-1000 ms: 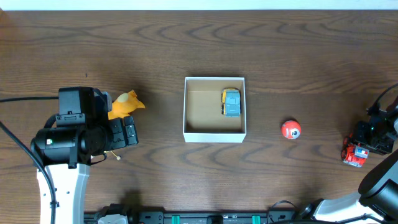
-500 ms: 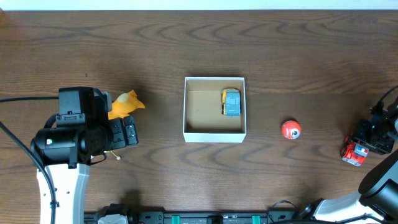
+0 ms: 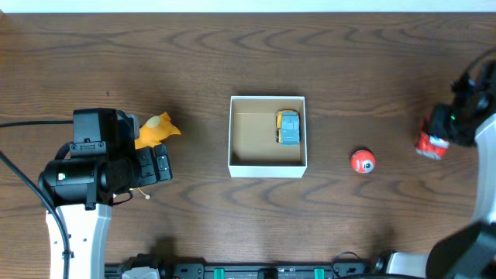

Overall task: Pack container
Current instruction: 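Carry the red fire truck with right gripper into the box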

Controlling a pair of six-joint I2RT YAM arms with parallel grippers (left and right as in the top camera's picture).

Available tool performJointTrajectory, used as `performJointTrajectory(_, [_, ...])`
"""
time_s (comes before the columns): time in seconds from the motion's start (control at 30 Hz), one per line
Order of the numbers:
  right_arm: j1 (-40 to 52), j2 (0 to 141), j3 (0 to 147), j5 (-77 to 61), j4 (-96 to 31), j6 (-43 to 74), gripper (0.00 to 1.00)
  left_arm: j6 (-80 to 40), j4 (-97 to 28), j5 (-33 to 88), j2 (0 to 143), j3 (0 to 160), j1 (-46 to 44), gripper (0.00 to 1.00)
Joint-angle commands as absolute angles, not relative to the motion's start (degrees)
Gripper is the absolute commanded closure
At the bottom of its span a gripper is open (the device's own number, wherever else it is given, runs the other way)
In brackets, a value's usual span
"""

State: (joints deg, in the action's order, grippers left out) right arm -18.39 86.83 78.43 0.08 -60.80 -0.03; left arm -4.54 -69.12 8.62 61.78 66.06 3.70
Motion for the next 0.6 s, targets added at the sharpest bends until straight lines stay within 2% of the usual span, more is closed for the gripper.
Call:
performJointTrajectory(0.0, [-11.1, 81.8, 81.0, 1.7, -60.9, 5.2, 0.99, -5.1, -69.4, 8.5, 61.8, 67.1, 3.9, 0.02])
performJointTrajectory(0.27, [12.8, 74.5, 81.8, 8.4, -55.6, 20.9, 0.99, -5.1, -69.4, 8.5, 61.8, 67.1, 3.9, 0.02])
performJointTrajectory(0.4, [23.3, 75.2, 81.8, 12.5, -53.1, 29.9, 0.98, -5.1, -69.4, 8.5, 61.8, 67.1, 3.9, 0.02])
performJointTrajectory(0.57, [34.0, 78.3, 81.8, 19.6, -49.7, 35.4, 0.99, -5.1, -69.4, 8.6, 61.8, 67.1, 3.9, 0.02])
